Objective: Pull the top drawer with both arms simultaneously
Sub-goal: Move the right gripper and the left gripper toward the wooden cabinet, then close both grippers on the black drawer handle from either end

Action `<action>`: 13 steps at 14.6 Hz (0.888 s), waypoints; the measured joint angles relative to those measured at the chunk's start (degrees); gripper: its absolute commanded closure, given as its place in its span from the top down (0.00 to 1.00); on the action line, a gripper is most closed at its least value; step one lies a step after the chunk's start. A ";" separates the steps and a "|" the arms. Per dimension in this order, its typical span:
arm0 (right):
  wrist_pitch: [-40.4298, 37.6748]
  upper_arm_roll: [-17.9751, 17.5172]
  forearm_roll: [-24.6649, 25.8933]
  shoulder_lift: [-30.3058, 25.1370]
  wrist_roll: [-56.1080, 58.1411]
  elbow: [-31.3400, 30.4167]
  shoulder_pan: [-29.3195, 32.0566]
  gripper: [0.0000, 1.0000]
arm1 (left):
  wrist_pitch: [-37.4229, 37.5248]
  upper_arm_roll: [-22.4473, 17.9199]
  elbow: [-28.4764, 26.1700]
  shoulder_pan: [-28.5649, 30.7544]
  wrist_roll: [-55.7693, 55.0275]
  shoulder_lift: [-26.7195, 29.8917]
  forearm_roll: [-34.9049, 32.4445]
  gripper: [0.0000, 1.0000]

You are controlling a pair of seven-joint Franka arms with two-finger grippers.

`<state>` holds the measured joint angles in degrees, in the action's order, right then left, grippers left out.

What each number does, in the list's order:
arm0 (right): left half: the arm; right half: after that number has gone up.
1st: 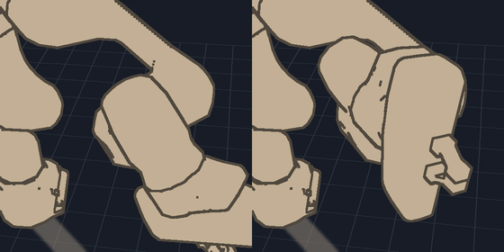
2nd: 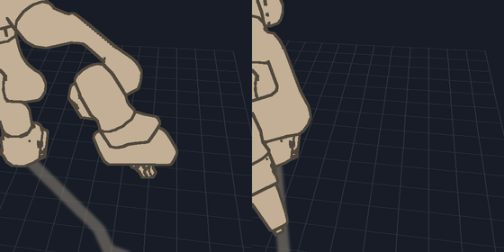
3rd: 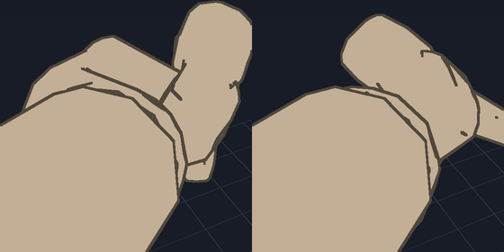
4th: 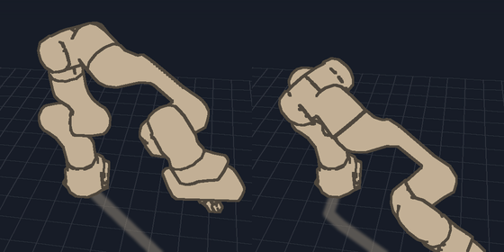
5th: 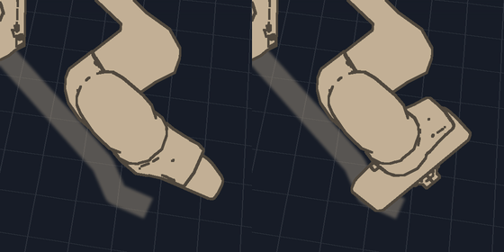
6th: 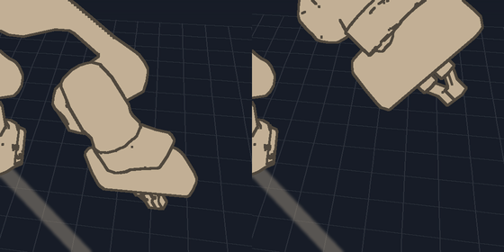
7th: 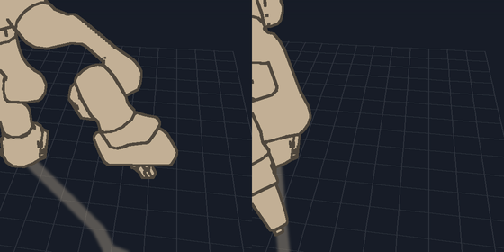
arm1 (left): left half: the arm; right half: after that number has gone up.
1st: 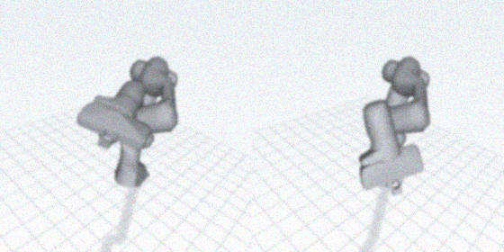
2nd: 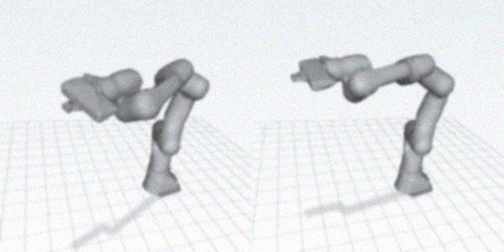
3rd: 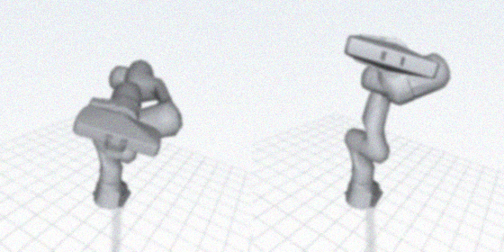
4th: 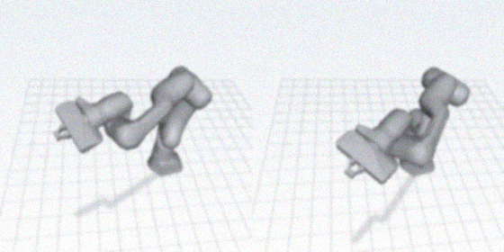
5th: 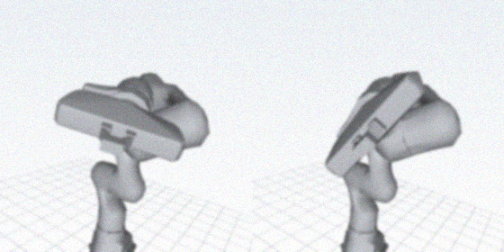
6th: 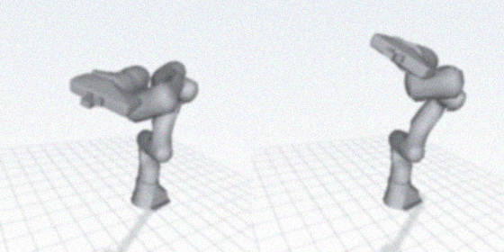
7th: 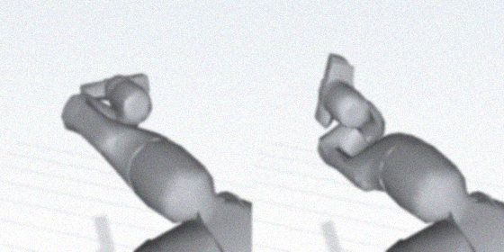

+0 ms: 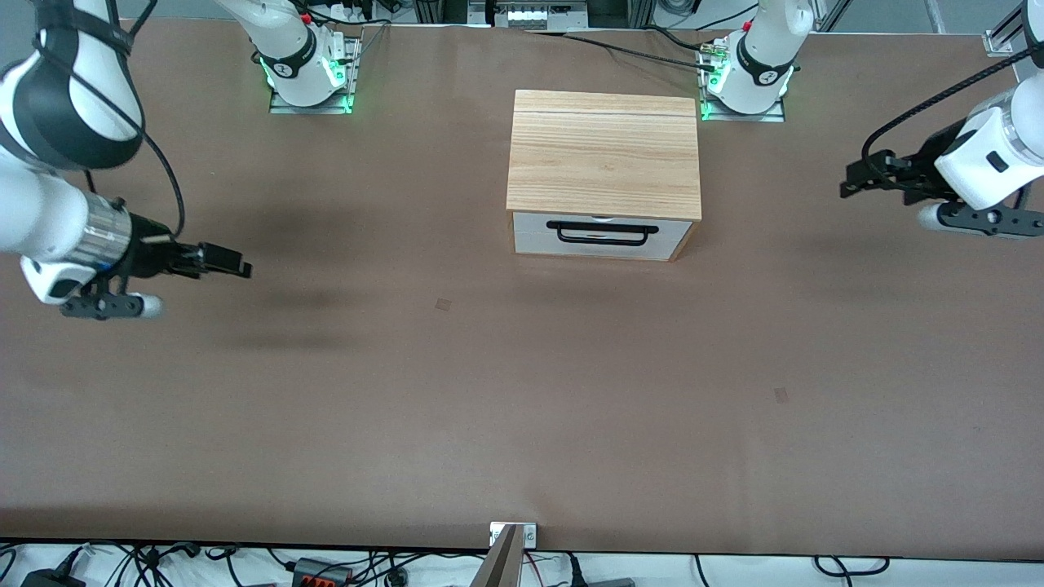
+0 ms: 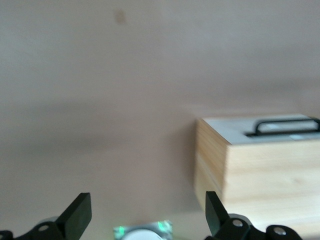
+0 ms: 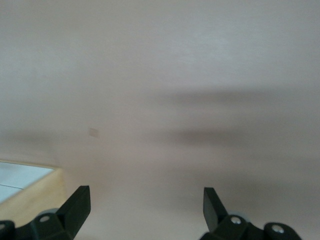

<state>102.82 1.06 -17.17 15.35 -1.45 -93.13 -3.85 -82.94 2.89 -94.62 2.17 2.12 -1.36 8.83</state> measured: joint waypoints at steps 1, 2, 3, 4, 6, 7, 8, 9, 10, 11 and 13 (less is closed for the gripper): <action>1.66 -0.06 -1.24 1.12 0.13 0.02 -0.56 1.00 | 1.78 0.00 0.00 0.05 0.00 -0.57 1.21 1.00; 3.31 -0.14 -1.92 2.09 0.16 0.04 -1.58 1.00 | 3.44 0.00 -0.02 0.09 0.16 -1.29 2.83 1.00; 4.89 -0.22 -2.25 2.97 0.16 0.00 -3.09 1.00 | 4.54 -0.01 -0.04 0.13 0.37 -2.25 5.50 1.00; 6.57 -0.31 -2.79 3.76 0.11 -0.26 -4.70 1.00 | 4.95 -0.01 -0.07 0.19 0.45 -3.45 8.78 1.00; 10.11 -0.63 -9.54 5.13 -0.12 -1.51 -7.10 1.00 | 4.94 -0.02 -0.10 0.53 0.61 -6.65 16.20 1.00; 11.00 -0.72 -15.22 5.86 -0.08 -1.99 -7.58 1.00 | 4.77 -0.04 -0.18 1.03 1.60 -8.54 20.64 1.00; 11.32 -0.73 -20.52 6.67 0.45 -2.17 -7.66 1.00 | 4.18 -0.06 -0.40 1.84 4.34 -10.74 26.11 1.00; 11.40 -0.73 -24.15 7.41 1.99 -2.17 -7.64 1.00 | 3.07 -0.10 -0.81 2.57 7.90 -13.05 30.68 1.00; 11.47 -0.75 -26.50 8.00 4.31 -2.16 -7.73 1.00 | 1.80 -0.15 -1.34 3.08 11.65 -15.18 34.11 1.00; 11.53 -0.77 -28.42 8.40 6.93 -2.16 -7.92 1.00 | 0.83 -0.16 -1.77 3.42 15.34 -17.13 36.86 1.00; 12.11 -0.85 -33.22 8.99 11.14 -2.16 -8.69 1.00 | 0.04 -0.18 -2.36 3.67 22.57 -20.44 41.83 1.00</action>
<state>114.93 0.21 -50.39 24.33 9.69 -95.29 -12.54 -82.91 2.71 -96.98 5.84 24.69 -21.80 50.66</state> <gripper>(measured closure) 0.000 0.000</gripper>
